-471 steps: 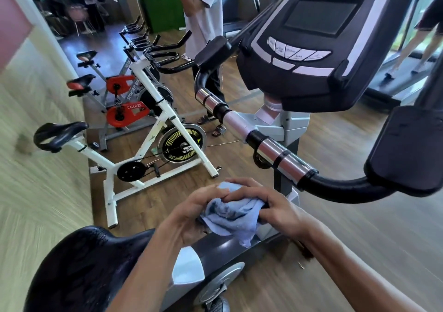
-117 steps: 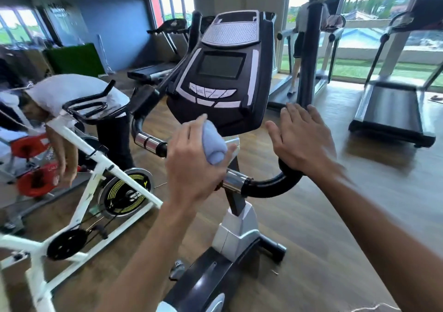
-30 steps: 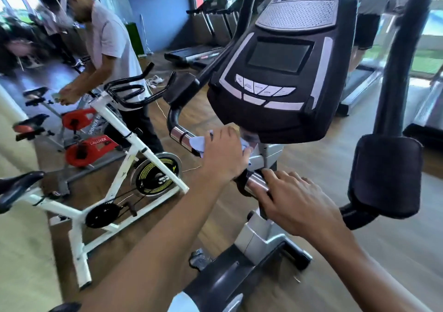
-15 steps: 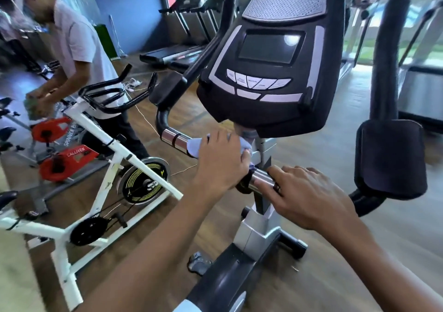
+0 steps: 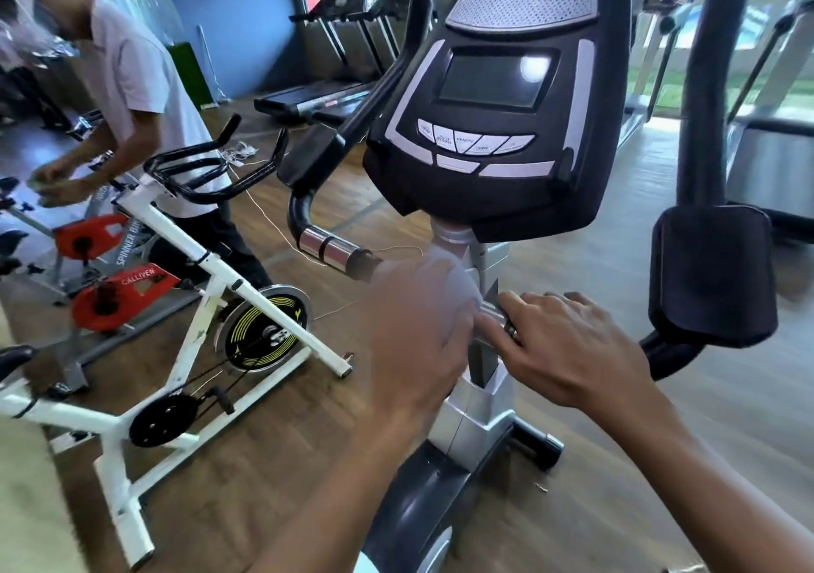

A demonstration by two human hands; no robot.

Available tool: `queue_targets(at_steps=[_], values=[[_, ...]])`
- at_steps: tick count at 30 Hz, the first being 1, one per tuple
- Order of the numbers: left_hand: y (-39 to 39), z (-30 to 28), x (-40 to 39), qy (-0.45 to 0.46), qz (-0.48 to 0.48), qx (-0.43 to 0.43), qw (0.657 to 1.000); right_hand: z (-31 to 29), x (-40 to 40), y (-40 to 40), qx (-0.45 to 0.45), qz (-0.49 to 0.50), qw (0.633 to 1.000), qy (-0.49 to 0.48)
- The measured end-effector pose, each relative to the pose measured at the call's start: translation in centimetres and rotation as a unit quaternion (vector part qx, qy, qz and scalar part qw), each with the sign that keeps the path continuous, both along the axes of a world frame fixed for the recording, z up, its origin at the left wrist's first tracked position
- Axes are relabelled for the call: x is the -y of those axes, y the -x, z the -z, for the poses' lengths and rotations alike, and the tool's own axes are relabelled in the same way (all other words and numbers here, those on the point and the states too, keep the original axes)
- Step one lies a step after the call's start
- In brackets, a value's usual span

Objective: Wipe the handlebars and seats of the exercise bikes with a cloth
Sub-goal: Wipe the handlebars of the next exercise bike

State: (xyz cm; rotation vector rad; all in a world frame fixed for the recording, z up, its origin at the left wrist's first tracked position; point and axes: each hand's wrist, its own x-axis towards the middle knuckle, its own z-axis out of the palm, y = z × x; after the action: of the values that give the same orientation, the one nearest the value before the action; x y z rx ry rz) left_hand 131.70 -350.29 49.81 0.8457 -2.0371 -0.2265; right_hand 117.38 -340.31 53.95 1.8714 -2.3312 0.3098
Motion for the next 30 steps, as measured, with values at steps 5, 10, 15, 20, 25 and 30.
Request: queue_targets(at_steps=[5, 10, 15, 20, 25, 30], values=[[1.3, -1.2, 5.1, 0.031, -0.023, 0.066, 0.997, -0.5, -1.0, -0.5, 0.008, -0.005, 1.000, 0.016], [0.6, 1.2, 1.4, -0.012, -0.023, -0.022, 0.999, -0.3, -1.0, -0.8, -0.019, 0.002, 0.999, 0.028], [-1.7, -1.8, 2.6, 0.084, -0.050, 0.061, 0.993, -0.1, -0.9, -0.6, -0.038, 0.002, 0.999, 0.025], [-0.8, -2.8, 6.2, 0.201, 0.107, 0.162, 0.960, -0.2, -0.9, -0.6, -0.050, 0.003, 0.999, 0.019], [0.6, -1.1, 6.9, 0.164, 0.053, 0.021, 0.985, -0.3, -0.6, -0.7, -0.051, 0.007, 0.999, 0.017], [1.9, 1.1, 1.5, 0.078, -0.018, -0.026, 0.996, 0.2, -0.4, -0.5, -0.055, 0.007, 0.998, 0.016]])
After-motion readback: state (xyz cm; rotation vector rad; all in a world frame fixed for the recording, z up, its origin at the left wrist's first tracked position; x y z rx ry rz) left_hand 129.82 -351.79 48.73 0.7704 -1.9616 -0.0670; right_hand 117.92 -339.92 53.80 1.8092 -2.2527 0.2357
